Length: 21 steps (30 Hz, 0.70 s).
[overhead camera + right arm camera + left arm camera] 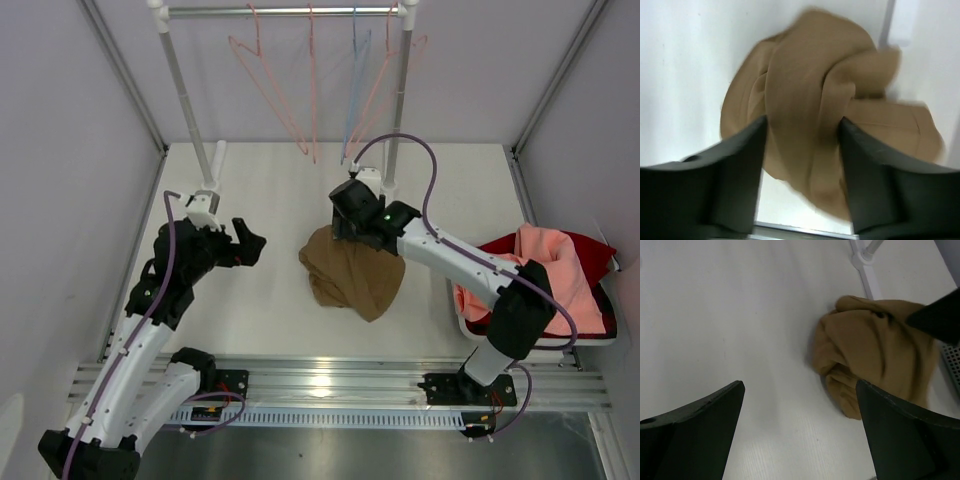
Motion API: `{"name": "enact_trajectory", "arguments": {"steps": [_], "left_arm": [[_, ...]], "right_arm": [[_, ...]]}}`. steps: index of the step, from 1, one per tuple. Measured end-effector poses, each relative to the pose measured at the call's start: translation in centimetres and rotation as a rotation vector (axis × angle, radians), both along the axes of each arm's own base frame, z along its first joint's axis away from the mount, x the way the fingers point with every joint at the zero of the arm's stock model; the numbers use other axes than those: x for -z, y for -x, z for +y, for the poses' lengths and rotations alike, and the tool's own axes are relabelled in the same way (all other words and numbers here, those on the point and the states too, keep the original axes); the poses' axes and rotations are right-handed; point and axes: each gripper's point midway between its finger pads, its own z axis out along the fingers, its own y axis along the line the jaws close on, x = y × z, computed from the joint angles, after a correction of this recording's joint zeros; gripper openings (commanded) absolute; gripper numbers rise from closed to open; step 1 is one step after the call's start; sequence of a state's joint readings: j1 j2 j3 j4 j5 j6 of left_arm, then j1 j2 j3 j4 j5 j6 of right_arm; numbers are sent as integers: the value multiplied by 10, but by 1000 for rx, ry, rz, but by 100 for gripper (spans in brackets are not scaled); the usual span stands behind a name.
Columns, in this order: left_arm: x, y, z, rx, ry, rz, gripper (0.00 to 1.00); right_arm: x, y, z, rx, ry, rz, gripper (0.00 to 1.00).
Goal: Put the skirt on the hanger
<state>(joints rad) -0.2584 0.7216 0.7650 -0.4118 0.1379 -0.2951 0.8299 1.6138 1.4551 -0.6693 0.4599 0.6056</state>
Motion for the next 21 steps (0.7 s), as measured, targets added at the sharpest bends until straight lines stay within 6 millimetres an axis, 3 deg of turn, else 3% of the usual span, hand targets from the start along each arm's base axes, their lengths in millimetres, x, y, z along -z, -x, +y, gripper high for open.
{"name": "enact_trajectory", "arguments": {"steps": [1,3,7,9,12,16,21], "left_arm": [[0,1,-6,26,23,8,99],[0,1,-13,52,48,20,99],[11,6,-46,147,87,69,99],[19,12,-68,207,89,104,98],[34,22,-98,283,82,161,98],[55,31,-130,337,65,230,97],[84,50,-173,412,27,298,97]], "right_arm": [[9,-2,3,-8,15,13,80],[16,-3,4,-16,36,22,84],[4,-7,-4,-1,15,-12,84],[-2,-8,-20,26,4,-26,84],[1,-7,-61,98,-4,-34,83],[35,10,-110,178,33,25,77],[89,36,-139,200,59,151,77]]}}
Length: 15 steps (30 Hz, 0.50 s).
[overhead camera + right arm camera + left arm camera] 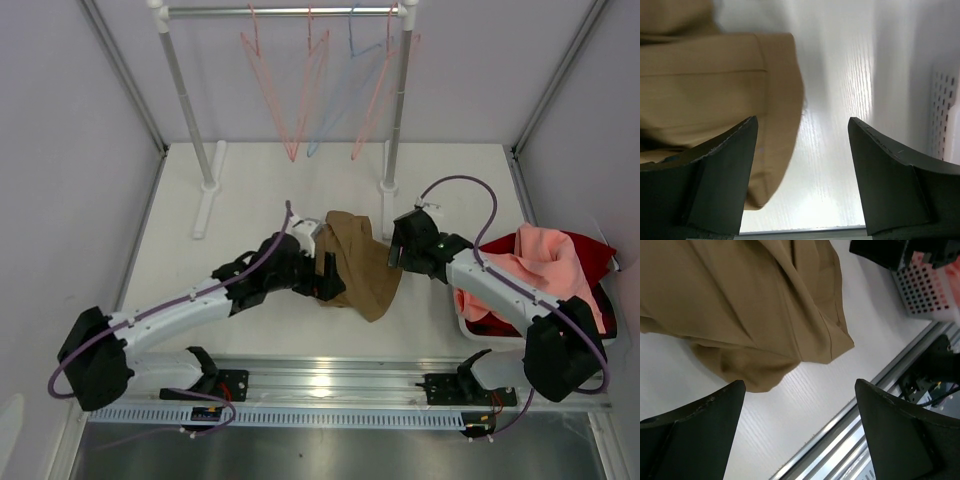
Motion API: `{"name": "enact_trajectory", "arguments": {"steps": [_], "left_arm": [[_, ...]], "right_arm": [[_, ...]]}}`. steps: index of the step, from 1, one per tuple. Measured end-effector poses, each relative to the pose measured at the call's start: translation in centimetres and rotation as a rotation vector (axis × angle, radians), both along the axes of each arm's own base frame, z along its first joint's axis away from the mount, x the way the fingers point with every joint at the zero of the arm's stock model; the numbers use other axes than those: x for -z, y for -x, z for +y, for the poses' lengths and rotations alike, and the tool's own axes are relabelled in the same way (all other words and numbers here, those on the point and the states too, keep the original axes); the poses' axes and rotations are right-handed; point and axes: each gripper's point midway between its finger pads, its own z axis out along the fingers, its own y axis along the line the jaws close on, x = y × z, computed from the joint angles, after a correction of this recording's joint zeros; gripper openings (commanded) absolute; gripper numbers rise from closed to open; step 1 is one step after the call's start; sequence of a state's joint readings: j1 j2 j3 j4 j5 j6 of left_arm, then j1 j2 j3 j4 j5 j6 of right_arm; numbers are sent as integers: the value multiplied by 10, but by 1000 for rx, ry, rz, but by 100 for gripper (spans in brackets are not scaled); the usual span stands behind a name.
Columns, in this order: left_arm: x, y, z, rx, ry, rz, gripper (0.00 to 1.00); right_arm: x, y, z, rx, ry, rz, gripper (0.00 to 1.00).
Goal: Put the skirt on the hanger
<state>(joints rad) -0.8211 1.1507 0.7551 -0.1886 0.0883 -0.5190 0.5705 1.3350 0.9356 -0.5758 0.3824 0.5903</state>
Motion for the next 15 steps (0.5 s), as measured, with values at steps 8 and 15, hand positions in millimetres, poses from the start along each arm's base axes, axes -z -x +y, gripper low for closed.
{"name": "enact_trajectory", "arguments": {"steps": [8,15], "left_arm": [[47,5,-46,-1,-128,69,97],[64,-7,-53,-85,-167,71,86]], "right_arm": [[15,-10,6,-50,-107,5,77],[36,-16,23,-103,-211,31,77]]}}
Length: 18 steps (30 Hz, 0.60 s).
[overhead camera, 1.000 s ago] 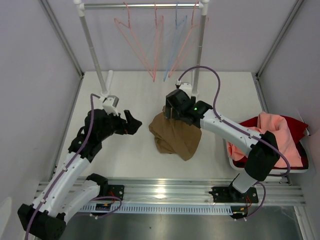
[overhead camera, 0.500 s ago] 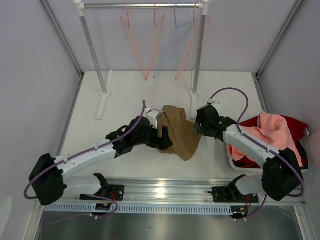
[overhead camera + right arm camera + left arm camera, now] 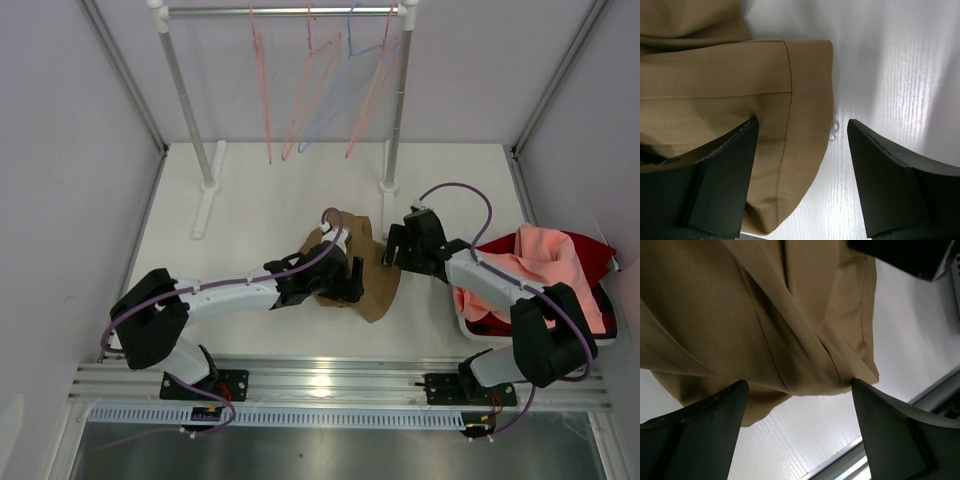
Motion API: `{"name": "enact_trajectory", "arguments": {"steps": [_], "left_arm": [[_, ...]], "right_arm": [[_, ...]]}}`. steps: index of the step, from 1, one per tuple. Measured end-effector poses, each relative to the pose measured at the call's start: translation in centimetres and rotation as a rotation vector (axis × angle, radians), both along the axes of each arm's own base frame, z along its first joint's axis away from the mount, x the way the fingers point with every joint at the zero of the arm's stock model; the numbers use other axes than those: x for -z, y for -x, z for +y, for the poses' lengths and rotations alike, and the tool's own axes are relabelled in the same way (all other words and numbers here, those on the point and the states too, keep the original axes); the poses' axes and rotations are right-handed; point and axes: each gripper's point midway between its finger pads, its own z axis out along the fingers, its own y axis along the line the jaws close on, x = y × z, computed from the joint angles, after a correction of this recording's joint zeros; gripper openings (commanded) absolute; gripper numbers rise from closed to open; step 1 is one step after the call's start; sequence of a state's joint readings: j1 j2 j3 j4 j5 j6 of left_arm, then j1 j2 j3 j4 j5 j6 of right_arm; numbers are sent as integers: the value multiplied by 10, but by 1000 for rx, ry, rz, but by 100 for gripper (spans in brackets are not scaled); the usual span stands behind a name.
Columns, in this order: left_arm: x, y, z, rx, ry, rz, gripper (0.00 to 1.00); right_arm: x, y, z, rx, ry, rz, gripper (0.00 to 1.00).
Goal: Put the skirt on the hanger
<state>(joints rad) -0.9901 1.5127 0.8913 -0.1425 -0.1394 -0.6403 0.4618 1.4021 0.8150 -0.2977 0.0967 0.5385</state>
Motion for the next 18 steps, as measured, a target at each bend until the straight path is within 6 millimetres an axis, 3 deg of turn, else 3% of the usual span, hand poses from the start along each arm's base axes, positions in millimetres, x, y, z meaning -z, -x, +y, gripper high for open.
{"name": "enact_trajectory", "arguments": {"steps": [2,6,7,8,9,10,11,12,13,14,16,18], "left_arm": [[1,-5,0,-21,-8,-6,80],[-1,-17,-7,-56,-19,-25,42],[-2,-20,-7,-63,-24,-28,36],[-1,-22,-6,-65,-30,-29,21],[-2,-24,-6,-72,-30,-27,13],[-2,-26,-4,-78,-34,-27,5],[-2,-29,-1,-82,-38,-26,0],[-1,-31,2,-89,-42,-23,0],[-1,-34,6,-99,-45,-22,0],[-2,-37,9,-106,-49,-20,0],[-7,-42,19,-122,-54,-24,0],[-19,-45,30,-134,-50,-35,0]], "right_arm": [[8,0,3,-9,-12,17,76],[19,-2,9,-23,-34,35,68],[20,-2,10,-24,-37,38,62],[21,-3,11,-27,-41,37,59],[21,-4,12,-28,-46,33,54],[20,-5,14,-30,-51,29,41],[19,-5,15,-33,-58,27,34],[18,-6,17,-38,-67,26,28],[18,-5,17,-43,-69,26,14],[18,-5,18,-48,-73,27,9],[17,-4,20,-51,-83,32,0],[13,-1,20,-56,-88,33,0]]}}
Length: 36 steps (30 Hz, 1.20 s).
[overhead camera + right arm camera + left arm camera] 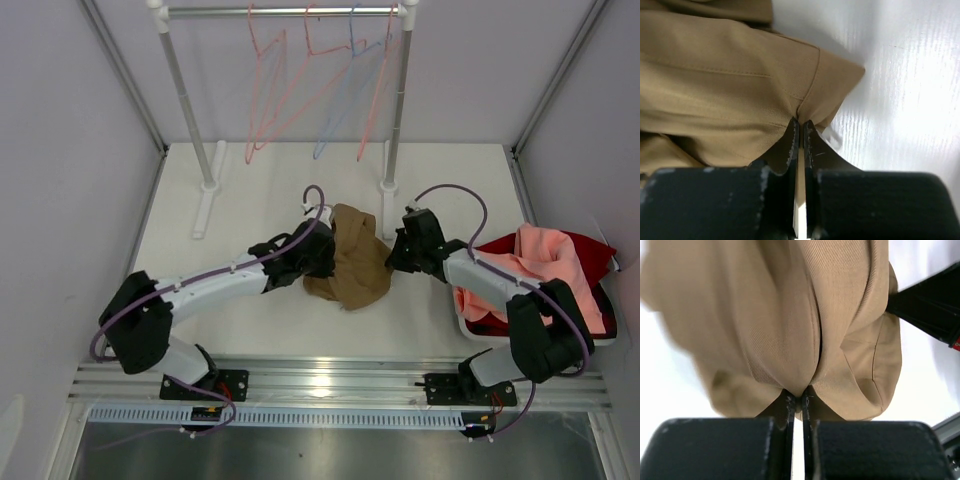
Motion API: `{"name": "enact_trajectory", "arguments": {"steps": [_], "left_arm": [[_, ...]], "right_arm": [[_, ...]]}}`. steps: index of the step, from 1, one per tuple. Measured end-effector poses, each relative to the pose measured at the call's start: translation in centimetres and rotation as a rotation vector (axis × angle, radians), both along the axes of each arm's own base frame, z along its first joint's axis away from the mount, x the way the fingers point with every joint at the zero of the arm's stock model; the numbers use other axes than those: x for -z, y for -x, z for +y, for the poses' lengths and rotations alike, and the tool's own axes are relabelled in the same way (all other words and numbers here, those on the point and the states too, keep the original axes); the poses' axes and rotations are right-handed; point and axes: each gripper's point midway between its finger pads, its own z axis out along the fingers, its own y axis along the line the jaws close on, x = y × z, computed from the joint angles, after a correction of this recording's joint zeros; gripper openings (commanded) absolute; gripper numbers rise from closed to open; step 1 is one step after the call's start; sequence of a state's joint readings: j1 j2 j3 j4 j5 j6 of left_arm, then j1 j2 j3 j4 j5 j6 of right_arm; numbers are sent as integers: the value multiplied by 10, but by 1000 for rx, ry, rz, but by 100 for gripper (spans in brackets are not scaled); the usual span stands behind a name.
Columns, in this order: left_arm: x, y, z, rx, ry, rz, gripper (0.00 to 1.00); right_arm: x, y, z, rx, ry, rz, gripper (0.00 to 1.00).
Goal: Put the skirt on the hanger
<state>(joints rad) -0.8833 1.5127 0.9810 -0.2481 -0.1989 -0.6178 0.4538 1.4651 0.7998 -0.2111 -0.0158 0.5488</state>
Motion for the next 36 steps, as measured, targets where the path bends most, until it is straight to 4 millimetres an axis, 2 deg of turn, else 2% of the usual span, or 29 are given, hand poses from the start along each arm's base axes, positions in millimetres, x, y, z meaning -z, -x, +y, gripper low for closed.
{"name": "enact_trajectory", "arguments": {"steps": [2,4,6,9,10,14,19,24,27,30,32,36], "left_arm": [[-17,-1,10,-5,5,-21,0],[-39,-2,19,-7,18,-49,0],[-63,-2,24,-5,39,-85,0],[-101,-1,31,4,64,-138,0],[-113,0,34,12,66,-153,0],[-151,7,43,28,82,-197,0],[-190,18,56,47,85,-229,0],[-222,30,65,59,122,-256,0],[-220,29,74,51,139,-236,0],[-192,15,88,7,140,-171,0],[-154,7,98,-25,140,-92,0],[-75,5,113,-72,131,103,4]], "right_arm": [[-12,3,-1,0,-6,-12,0],[-36,4,-2,-3,-20,-46,0],[-66,1,-1,-7,-40,-106,0],[-125,-4,2,-18,-72,-231,0],[-148,-3,3,-26,-81,-277,0],[-212,13,11,-69,-71,-408,0],[-267,38,21,-133,-41,-512,0],[-302,47,15,-137,-1,-570,0],[-305,42,16,-137,27,-574,0],[-283,32,26,-153,61,-530,0],[-250,23,37,-175,99,-471,0],[-157,17,60,-256,168,-286,0]]}}
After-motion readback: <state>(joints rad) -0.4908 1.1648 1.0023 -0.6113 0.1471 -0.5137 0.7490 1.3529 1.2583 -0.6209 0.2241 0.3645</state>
